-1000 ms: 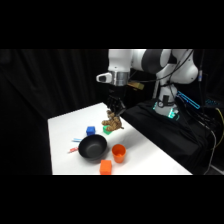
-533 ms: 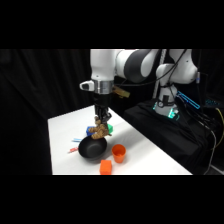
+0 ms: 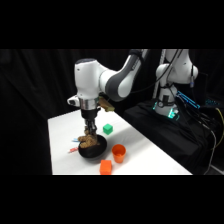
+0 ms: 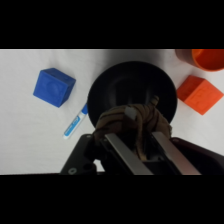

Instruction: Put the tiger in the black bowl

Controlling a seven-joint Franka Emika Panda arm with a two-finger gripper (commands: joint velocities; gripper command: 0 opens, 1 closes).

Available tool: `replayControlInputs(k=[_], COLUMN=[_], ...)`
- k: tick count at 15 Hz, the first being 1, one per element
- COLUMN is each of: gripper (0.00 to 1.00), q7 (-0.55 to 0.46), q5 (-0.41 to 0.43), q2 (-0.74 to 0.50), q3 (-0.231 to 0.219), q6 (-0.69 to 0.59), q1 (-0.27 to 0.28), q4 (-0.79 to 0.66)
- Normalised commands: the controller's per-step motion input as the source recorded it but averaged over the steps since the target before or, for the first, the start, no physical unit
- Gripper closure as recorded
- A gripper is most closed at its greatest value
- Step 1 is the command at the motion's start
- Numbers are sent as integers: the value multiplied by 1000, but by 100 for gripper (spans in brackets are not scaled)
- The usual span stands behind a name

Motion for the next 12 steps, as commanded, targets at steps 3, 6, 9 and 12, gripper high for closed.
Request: replayControlInputs(k=[3,6,9,12], gripper=[62,43,19,0], q7=[17,-21,-47,-15], q5=[-60,-27,-16,-41], q2=[263,20,-198,-345], q3=[-33,3,21,11], q6=[49,-77,-187,-324], q1=[1,1,2,26], q4=[273,123,18,1])
